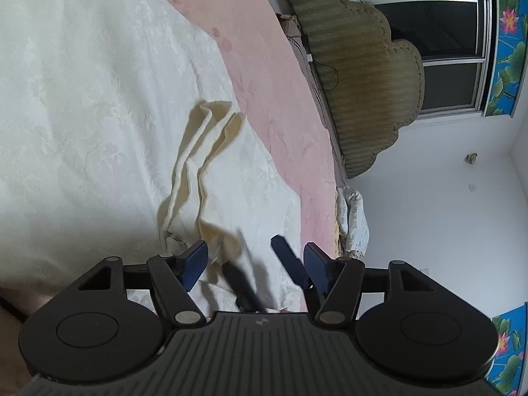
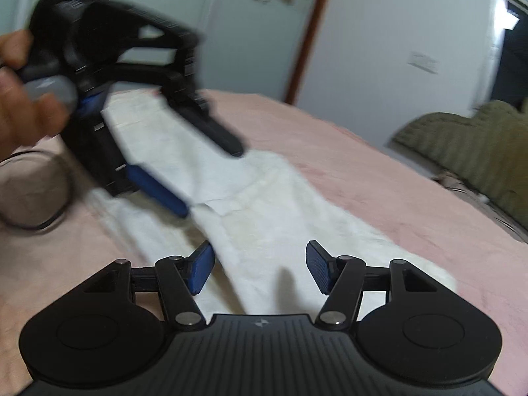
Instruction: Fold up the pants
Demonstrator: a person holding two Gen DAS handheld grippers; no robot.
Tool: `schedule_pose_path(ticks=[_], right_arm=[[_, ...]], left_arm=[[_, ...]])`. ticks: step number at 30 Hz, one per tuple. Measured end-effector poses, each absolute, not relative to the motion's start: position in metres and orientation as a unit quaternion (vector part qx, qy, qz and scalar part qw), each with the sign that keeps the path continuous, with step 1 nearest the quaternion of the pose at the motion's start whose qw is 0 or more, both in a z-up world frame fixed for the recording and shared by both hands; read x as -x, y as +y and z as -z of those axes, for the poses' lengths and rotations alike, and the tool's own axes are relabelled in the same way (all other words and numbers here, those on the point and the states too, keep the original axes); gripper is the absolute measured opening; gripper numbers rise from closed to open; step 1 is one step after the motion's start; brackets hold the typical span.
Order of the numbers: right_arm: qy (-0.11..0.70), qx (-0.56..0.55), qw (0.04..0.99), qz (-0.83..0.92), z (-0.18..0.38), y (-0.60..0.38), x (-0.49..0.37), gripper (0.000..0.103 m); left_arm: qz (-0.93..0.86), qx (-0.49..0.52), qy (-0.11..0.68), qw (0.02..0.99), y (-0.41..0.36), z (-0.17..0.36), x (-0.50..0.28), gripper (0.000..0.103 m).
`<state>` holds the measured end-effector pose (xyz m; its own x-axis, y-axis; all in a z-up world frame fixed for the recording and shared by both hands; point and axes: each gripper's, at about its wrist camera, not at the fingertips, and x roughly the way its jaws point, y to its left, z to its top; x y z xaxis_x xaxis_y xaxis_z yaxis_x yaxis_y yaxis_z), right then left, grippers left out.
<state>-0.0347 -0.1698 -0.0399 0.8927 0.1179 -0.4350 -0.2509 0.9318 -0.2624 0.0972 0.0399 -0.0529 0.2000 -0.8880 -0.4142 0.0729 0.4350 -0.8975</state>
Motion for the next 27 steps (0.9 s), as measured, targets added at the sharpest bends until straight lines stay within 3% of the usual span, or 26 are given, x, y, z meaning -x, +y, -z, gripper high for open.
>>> schedule_pose_path(ticks=[12, 27], right_arm=[[0.204, 0.135, 0.966, -0.079, 0.039, -0.181, 0.032, 0.061], [0.200, 0.125, 0.969, -0.068, 0.040, -0.186, 0.032, 0.061]], left_arm=[[0.321, 0.461, 0.545, 0.622, 0.031, 0.066, -0.107, 0.088], [0.267, 0.511, 0.600, 0.554, 0.010, 0.087, -0.117, 0.088]])
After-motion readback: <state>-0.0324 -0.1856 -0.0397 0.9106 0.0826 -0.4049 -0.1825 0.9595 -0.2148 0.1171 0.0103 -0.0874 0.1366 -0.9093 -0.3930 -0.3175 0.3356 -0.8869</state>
